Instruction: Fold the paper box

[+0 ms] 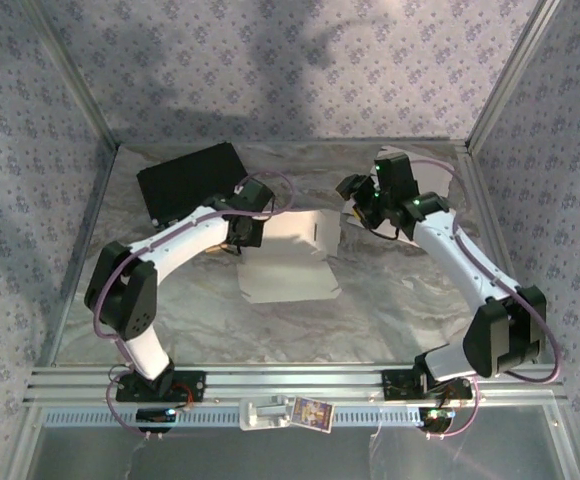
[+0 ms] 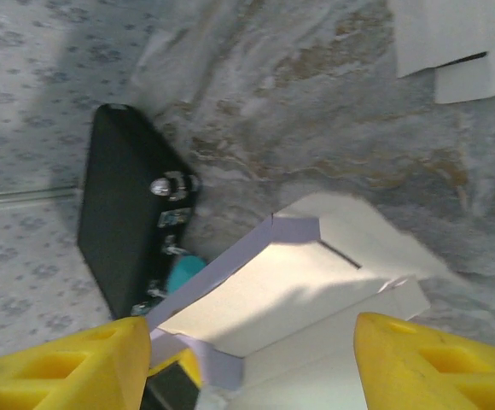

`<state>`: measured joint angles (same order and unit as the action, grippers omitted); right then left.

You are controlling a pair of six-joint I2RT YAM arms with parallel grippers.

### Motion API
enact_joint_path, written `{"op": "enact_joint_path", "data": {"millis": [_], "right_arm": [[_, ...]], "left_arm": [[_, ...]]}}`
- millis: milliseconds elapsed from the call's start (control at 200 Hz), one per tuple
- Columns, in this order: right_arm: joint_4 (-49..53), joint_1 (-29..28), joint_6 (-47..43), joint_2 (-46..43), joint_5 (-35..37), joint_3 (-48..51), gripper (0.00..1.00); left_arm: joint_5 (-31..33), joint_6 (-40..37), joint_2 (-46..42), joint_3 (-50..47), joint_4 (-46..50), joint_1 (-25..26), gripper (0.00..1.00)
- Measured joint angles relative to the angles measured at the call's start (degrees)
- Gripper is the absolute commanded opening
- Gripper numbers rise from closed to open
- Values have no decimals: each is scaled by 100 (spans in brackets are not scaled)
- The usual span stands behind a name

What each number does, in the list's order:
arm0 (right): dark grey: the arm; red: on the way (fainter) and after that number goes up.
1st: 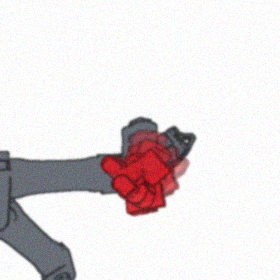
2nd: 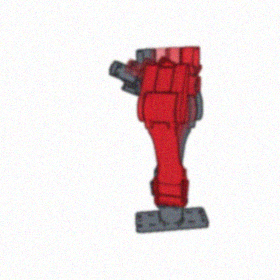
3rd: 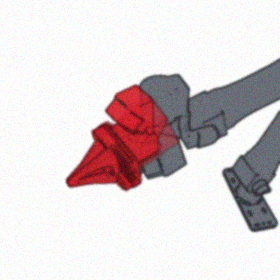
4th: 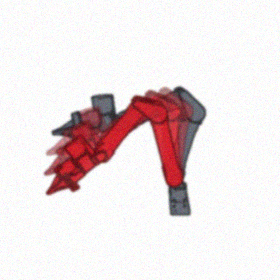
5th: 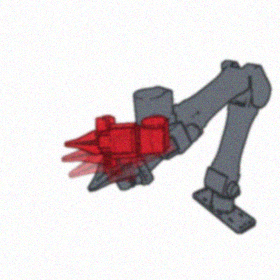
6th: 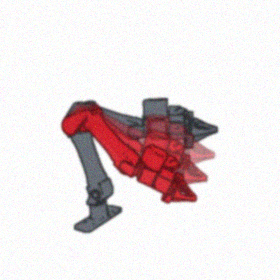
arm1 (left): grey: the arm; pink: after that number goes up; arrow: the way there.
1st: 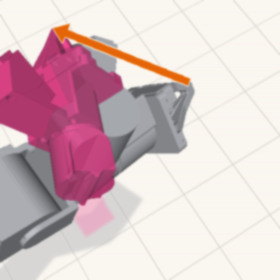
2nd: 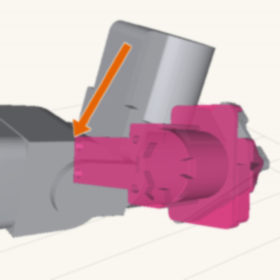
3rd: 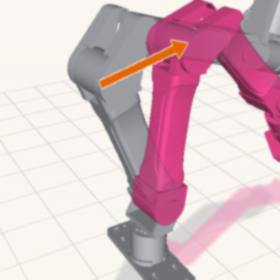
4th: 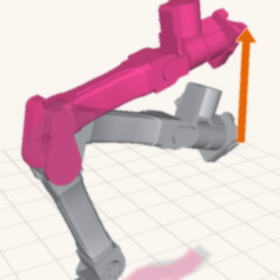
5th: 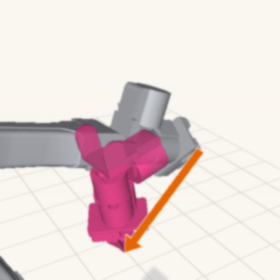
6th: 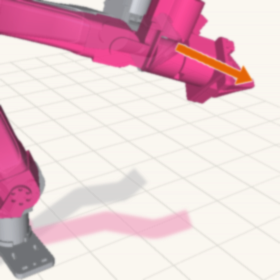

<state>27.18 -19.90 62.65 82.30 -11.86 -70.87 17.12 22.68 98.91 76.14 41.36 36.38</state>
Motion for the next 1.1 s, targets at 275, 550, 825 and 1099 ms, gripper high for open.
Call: {"op": "enact_joint_path", "data": {"millis": [275,550,825,1099], "right_arm": [[367,-76,-321,1016,13,-675,64],[442,-315,-592,1974,-37,-1276,58],[501,-481,-656,2210,-227,-1362,57],[417,-437,-533,2094,-555,-1132,55]], "left_arm": [[-17,-448,262,184,-129,7,0],[-24,-514,284,184,-223,50,0],[-26,-507,289,184,-247,48,0],[-131,-505,275,46,-566,44,0]]}}
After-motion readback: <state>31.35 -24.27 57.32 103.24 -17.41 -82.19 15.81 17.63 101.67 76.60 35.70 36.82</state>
